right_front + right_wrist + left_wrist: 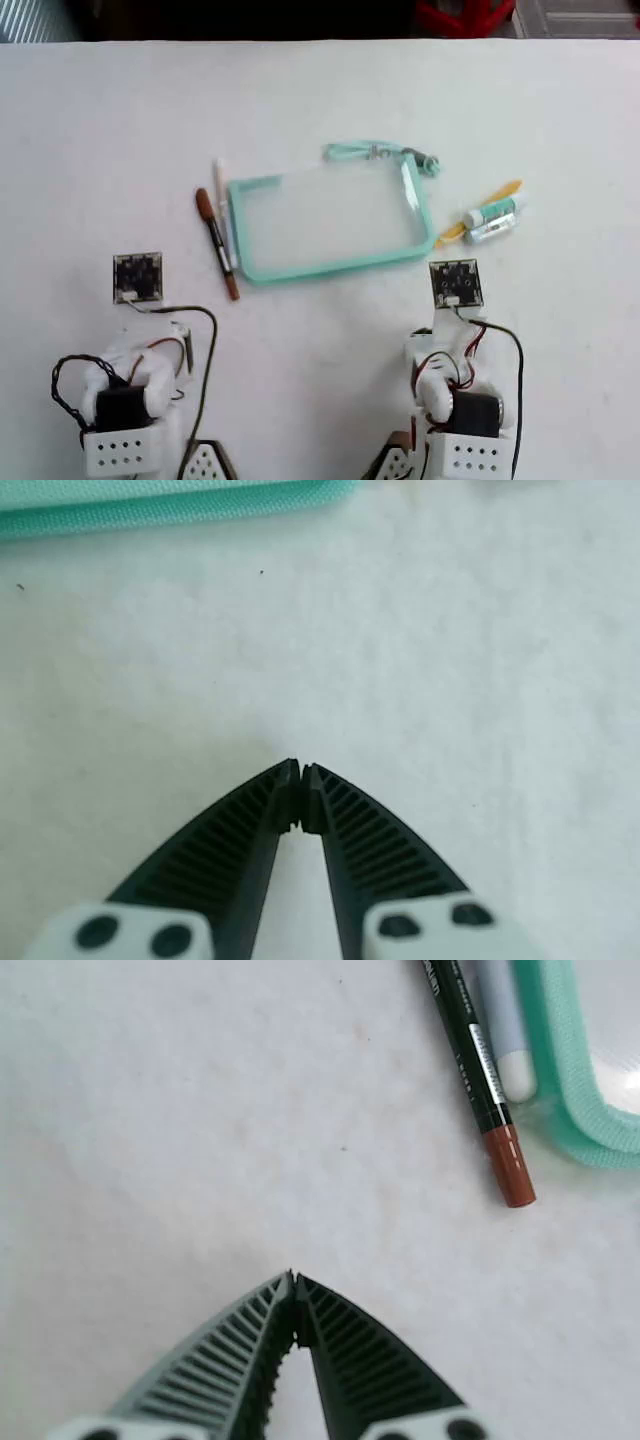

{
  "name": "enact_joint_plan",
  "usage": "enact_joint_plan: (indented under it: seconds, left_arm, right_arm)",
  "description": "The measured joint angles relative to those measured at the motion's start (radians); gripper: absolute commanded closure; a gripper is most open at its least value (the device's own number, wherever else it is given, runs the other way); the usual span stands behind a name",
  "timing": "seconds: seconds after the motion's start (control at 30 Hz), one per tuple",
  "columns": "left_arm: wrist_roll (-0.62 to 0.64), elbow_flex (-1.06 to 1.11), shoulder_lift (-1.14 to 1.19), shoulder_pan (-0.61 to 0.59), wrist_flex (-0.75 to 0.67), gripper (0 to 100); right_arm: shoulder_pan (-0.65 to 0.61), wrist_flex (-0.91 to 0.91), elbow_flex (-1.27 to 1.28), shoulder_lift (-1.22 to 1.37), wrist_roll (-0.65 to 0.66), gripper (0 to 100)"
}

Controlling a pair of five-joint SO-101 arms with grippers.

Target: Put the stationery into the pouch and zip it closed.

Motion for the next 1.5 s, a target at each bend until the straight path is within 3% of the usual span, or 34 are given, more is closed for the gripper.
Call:
enact_joint_plan:
  seconds: [1.5]
  left_arm:
    - [0.0, 0.0, 0.0, 0.0, 0.0, 98]
  right_arm:
    - [-0.064, 0.0, 0.0, 0.0, 0.0, 98.1]
